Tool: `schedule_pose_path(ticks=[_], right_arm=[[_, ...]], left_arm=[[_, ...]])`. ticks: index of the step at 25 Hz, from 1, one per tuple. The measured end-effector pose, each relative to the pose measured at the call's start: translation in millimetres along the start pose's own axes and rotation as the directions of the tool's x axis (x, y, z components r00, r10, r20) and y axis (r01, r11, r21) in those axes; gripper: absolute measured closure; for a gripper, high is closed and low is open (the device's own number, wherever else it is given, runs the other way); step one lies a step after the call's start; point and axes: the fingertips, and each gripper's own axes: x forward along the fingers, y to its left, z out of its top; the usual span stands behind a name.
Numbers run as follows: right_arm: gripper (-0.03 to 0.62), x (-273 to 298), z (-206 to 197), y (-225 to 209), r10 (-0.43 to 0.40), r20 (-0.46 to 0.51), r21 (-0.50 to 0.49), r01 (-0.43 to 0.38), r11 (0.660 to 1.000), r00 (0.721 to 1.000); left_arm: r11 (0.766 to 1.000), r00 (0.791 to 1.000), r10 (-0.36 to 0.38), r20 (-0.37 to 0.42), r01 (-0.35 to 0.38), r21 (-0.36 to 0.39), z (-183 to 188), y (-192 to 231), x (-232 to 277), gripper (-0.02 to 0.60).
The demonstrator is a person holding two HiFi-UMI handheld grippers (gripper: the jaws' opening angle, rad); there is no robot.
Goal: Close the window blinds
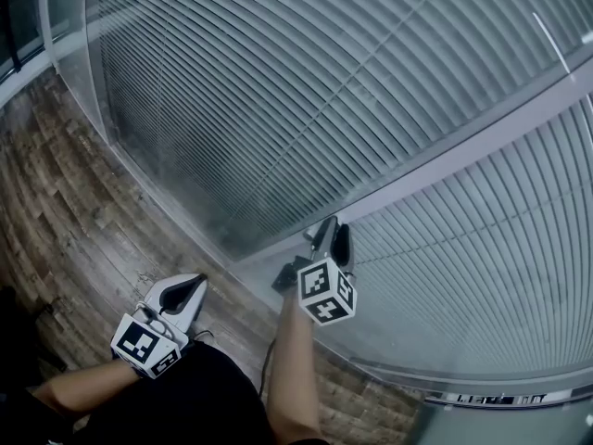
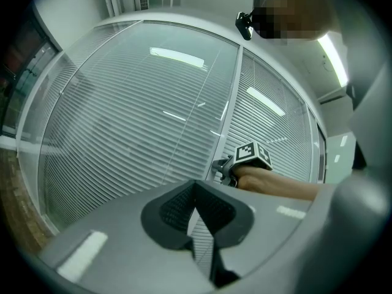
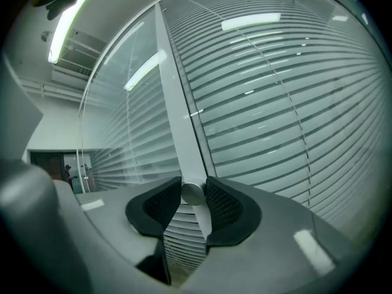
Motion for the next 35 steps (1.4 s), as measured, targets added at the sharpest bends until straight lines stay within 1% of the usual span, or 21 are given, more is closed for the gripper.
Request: schedule_pose_path(ticks=[4, 6, 7, 8, 10, 12, 14, 16, 18, 19, 21, 23, 25, 27, 30, 35], right_arm=[[0.462, 0.1, 1.3, -1.1, 0.032, -0.004, 0.097, -0.031, 0.995, 0.999], [0.462, -1.7, 1.5, -1.4, 0.055, -0.018, 0.092, -0.053, 0.994, 0.998], [0.462, -4.2, 2.0, -1.9, 0.059, -0.025, 0.072, -0.057, 0.996, 0.998], [0.461, -7.9, 2.7, -2.8, 0.056, -0.027, 0.038, -0.055, 0.998, 0.998], [0.462, -17.3, 2.7, -6.1, 0.035, -0.016, -0.065, -0.036, 0.997, 0.999], [0.461, -29.2, -2.5, -9.6, 0.021, -0.002, -0.185, -0.021, 0.983, 1.000], [0.464, -46.4, -10.9, -8.1, 0.024, 0.005, -0.287, -0.021, 0.958, 1.000], [0.465, -70.1, -20.3, -2.1, 0.025, 0.002, -0.358, -0.023, 0.933, 1.000], [0.467, -96.8, -26.3, 3.6, 0.022, -0.003, -0.393, -0.021, 0.919, 1.000], [0.468, -109.8, -27.4, 6.4, 0.021, 0.001, -0.396, -0.019, 0.918, 1.000], [0.499, -134.5, -28.3, 12.5, 0.029, 0.015, -0.398, -0.021, 0.917, 0.999], [0.507, -155.9, -29.6, 18.2, 0.048, 0.017, -0.410, -0.037, 0.911, 0.999], [0.531, -175.6, -28.8, 18.4, 0.051, 0.019, -0.423, -0.038, 0.905, 0.999], [0.582, -195.0, -25.9, 11.3, 0.017, 0.039, -0.420, 0.001, 0.908, 0.999], [0.592, -219.1, -26.2, 0.6, -0.033, 0.073, -0.398, 0.060, 0.915, 0.997], [0.594, -240.9, -42.8, -3.0, -0.064, 0.027, -0.332, 0.069, 0.941, 0.998]], left_arm=[[1.000, 1.000, -0.004, -0.002, 0.004, -0.001, 0.2, -1.0, 0.8, 0.580], [1.000, 1.000, -0.005, -0.006, 0.005, -0.001, -0.8, -1.2, 0.5, 0.580], [1.000, 1.000, -0.005, -0.006, 0.005, 0.001, -0.7, -1.1, -0.1, 0.580], [1.000, 1.000, -0.004, -0.006, 0.004, 0.003, -0.5, -0.7, -0.8, 0.580], [1.000, 1.000, 0.000, -0.004, 0.000, 0.008, -2.3, 1.1, -0.6, 0.580], [1.000, 1.000, -0.002, -0.009, 0.002, 0.012, -8.8, 2.5, 1.5, 0.580], [1.000, 1.000, -0.007, -0.014, 0.007, 0.029, -13.5, 3.5, 0.0, 0.580], [0.997, 1.000, -0.008, -0.002, 0.009, 0.078, -10.0, 3.4, -6.7, 0.580], [0.990, 0.999, -0.027, 0.030, 0.022, 0.136, -0.3, -1.6, -10.3, 0.580], [0.987, 0.998, -0.047, 0.041, 0.040, 0.155, 4.6, -5.3, -9.1, 0.580], [0.983, 0.996, -0.089, 0.033, 0.082, 0.167, 9.5, -12.7, -3.2, 0.580], [0.981, 0.994, -0.108, 0.012, 0.104, 0.163, 9.8, -19.4, 3.6, 0.580], [0.978, 0.993, -0.120, 0.003, 0.118, 0.172, 10.1, -25.8, 11.4, 0.580], [0.973, 0.989, -0.148, -0.007, 0.147, 0.180, 9.2, -32.8, 20.3, 0.580], [0.965, 0.980, -0.200, -0.025, 0.201, 0.170, 2.5, -44.4, 27.8, 0.580], [0.957, 0.966, -0.251, -0.055, 0.257, 0.138, -16.2, -65.4, 20.0, 0.580]])
